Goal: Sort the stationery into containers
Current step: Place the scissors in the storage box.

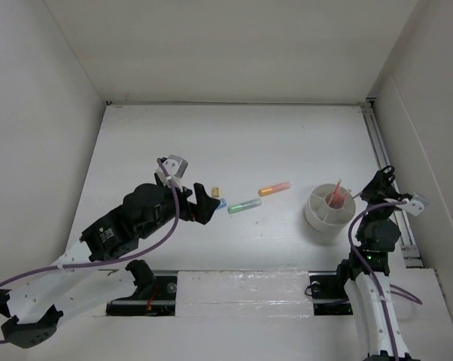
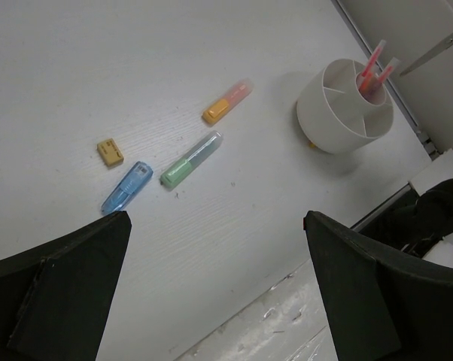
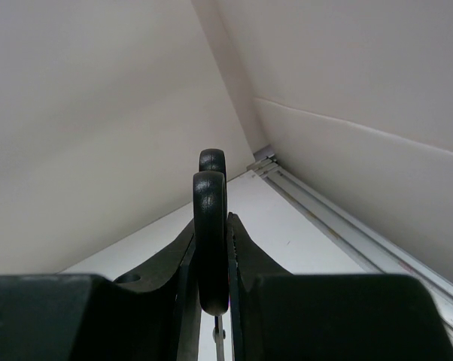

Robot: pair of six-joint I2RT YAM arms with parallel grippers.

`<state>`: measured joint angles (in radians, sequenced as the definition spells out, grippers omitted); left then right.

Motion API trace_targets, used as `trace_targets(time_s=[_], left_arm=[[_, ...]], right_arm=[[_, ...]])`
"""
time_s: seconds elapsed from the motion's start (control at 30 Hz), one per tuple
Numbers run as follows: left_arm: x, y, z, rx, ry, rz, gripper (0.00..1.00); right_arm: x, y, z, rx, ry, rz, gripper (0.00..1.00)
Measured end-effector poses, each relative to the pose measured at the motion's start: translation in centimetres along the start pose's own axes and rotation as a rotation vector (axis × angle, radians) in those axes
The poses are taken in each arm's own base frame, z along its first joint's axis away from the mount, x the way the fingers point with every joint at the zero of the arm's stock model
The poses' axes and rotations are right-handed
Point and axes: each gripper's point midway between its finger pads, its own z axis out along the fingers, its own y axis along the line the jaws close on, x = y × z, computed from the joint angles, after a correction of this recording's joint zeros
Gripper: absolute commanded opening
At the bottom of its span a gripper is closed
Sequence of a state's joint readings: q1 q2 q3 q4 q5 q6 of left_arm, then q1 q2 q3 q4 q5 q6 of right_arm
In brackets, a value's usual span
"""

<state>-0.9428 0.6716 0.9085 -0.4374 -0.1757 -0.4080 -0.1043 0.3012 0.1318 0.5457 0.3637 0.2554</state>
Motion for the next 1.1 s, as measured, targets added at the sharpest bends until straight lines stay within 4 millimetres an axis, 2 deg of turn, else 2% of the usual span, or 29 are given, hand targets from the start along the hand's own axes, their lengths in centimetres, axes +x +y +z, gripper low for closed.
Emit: trace_targets(time_s=[0.8, 1.1], left_arm=[[-0.7, -0.2, -1.0, 0.027, -0.034, -0.002, 1.0], [-1.1, -0.3, -1.6, 0.039, -0.055, -0.007, 1.0]], right_arm=[[5.4, -1.5, -0.5, 0.055, 0.198, -0.037, 0.0], [6.4, -1.6, -0.5, 0.065, 0.232, -0.031, 0.0]])
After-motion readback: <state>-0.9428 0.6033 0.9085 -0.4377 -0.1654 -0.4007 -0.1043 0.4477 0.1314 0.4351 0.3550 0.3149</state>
